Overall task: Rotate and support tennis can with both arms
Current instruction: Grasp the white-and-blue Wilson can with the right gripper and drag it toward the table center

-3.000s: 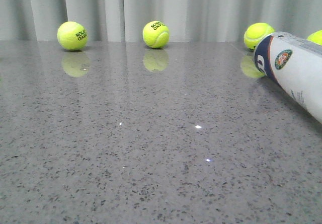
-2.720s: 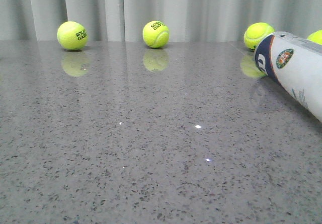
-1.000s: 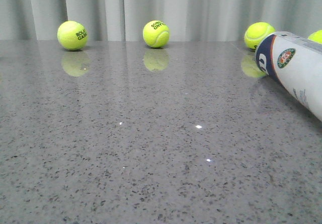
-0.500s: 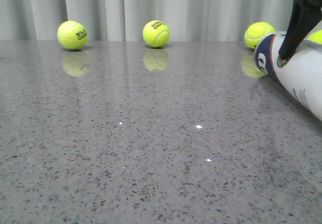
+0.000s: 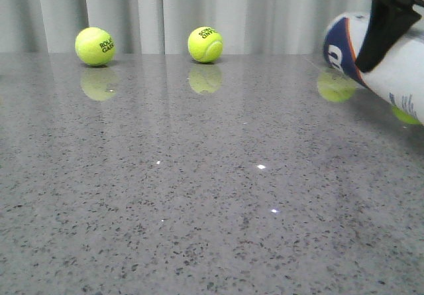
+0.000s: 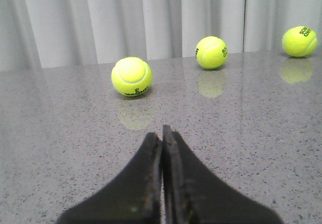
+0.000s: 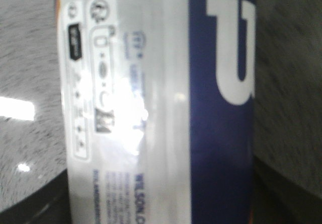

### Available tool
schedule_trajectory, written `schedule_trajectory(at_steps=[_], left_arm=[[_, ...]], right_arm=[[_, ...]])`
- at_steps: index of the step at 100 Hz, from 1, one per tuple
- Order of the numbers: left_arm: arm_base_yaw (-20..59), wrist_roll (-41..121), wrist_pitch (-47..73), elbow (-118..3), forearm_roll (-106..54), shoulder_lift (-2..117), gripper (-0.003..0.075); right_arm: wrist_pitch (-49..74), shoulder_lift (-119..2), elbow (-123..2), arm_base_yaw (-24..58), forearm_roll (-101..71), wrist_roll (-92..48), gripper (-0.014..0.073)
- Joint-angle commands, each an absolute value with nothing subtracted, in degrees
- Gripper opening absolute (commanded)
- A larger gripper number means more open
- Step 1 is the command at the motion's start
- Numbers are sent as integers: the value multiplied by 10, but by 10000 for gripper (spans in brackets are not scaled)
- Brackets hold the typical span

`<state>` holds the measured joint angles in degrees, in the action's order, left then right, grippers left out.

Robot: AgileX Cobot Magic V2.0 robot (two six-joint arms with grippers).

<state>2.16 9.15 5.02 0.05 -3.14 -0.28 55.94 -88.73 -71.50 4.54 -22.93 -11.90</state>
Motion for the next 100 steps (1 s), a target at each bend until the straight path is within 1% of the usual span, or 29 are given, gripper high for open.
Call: schedule_trajectory(at_steps=[1, 21, 28, 33, 48, 65, 73, 78, 83, 87, 88, 90, 95, 97, 98, 99, 100], left_arm=[[21, 88, 4, 26, -34, -21, -18], [21, 88, 4, 26, -34, -21, -18], [21, 88, 4, 26, -34, -21, -19], [21, 88, 4, 26, -34, -21, -18], [21, 88, 4, 26, -34, -21, -18], [21, 88, 4, 26, -34, -21, -18], [21, 88, 4, 26, -34, -21, -18], [21, 88, 4, 26, -34, -21, -18], [21, 88, 4, 26, -34, -21, -19], [21, 88, 4, 26, -34, -21, -19], [21, 88, 4, 26, -34, -21, -18], [21, 88, 4, 26, -34, -21, -18], [21, 88, 4, 26, -34, -21, -18], [21, 88, 4, 26, -34, -21, -18], [21, 88, 4, 26, -34, -21, -18], [21, 88, 4, 26, -34, -21, -18], [21, 88, 4, 26, -34, -21, -18]], right_arm=[[562, -868, -763, 74, -244, -245, 138], [548, -868, -801, 171, -244, -601, 138], [537, -872, -801, 201, -244, -702, 138], [528, -879, -801, 218, -244, -747, 138], [485, -909, -801, 252, -244, -765, 140], [458, -941, -801, 253, -245, -765, 141], [458, -953, -801, 253, -245, -764, 155], [458, -956, -801, 253, -245, -764, 190], [461, -957, -801, 253, -245, -764, 262], [463, -957, -801, 253, -245, -764, 354], [463, -956, -801, 253, -245, -764, 391], [463, -955, -801, 253, -245, -764, 428], [463, -955, -801, 253, -245, -764, 582], [463, -955, -801, 253, -245, -764, 619], [463, -955, -801, 253, -245, -764, 654], [463, -955, -801, 253, -245, -764, 670], [463, -955, -801, 253, -245, -764, 664]])
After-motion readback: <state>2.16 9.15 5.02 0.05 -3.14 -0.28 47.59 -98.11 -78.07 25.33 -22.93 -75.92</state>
